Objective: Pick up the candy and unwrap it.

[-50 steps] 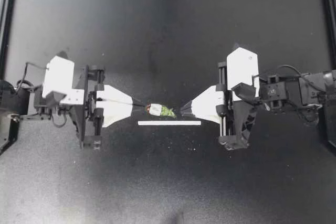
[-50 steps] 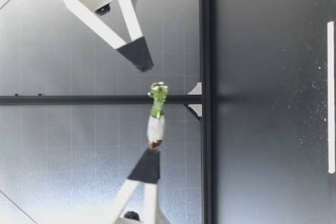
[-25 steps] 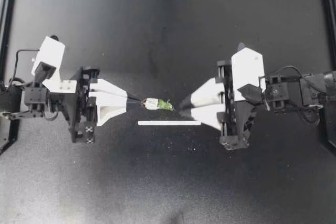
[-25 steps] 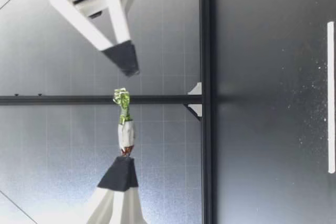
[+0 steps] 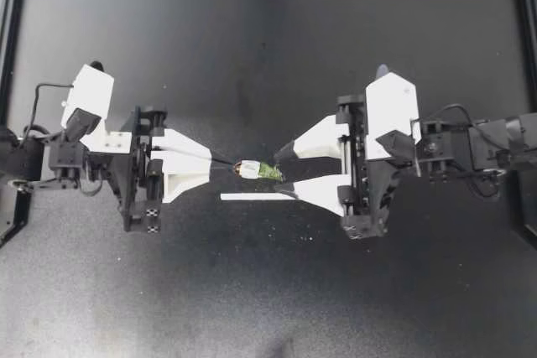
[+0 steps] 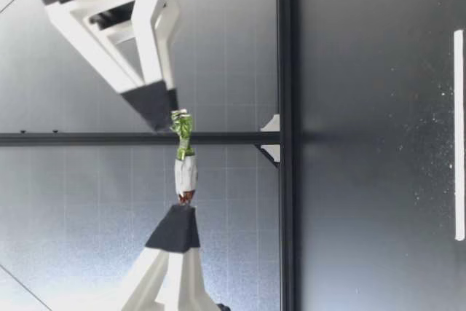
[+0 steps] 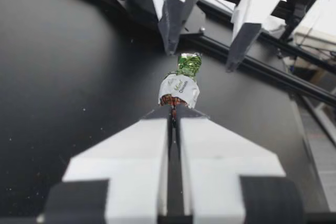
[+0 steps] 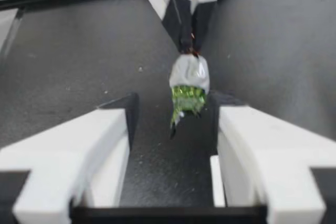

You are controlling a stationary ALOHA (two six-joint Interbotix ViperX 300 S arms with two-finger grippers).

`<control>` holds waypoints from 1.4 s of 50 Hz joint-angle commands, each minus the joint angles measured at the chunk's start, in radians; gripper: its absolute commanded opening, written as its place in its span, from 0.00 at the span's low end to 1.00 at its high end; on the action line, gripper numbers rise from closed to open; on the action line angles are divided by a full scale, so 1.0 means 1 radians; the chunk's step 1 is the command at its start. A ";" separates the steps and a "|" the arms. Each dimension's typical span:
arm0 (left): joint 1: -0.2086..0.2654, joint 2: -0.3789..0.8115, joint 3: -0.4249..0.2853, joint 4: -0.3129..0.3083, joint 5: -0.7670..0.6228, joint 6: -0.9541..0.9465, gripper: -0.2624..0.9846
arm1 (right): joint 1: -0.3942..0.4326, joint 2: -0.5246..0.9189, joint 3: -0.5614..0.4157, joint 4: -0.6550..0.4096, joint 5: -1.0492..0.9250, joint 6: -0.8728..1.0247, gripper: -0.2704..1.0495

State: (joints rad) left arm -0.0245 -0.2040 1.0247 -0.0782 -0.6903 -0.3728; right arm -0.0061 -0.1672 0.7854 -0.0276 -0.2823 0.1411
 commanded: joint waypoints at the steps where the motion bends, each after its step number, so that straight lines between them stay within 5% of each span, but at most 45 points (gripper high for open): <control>1: 0.002 -0.006 -0.020 0.000 -0.005 0.002 0.07 | -0.006 0.002 -0.043 -0.003 -0.003 -0.035 0.62; 29: 0.000 0.006 -0.029 0.049 -0.005 0.012 0.07 | -0.021 0.077 -0.121 -0.003 0.060 -0.089 0.60; 48: 0.002 0.014 -0.029 0.051 -0.005 0.014 0.07 | -0.021 0.083 -0.121 -0.002 0.071 -0.064 0.36; 70: 0.000 0.014 -0.031 0.064 -0.005 0.034 0.07 | -0.021 0.101 -0.124 0.000 0.071 -0.002 0.40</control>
State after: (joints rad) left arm -0.0261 -0.1810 1.0170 -0.0199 -0.6888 -0.3421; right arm -0.0215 -0.0568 0.6842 -0.0291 -0.2086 0.1381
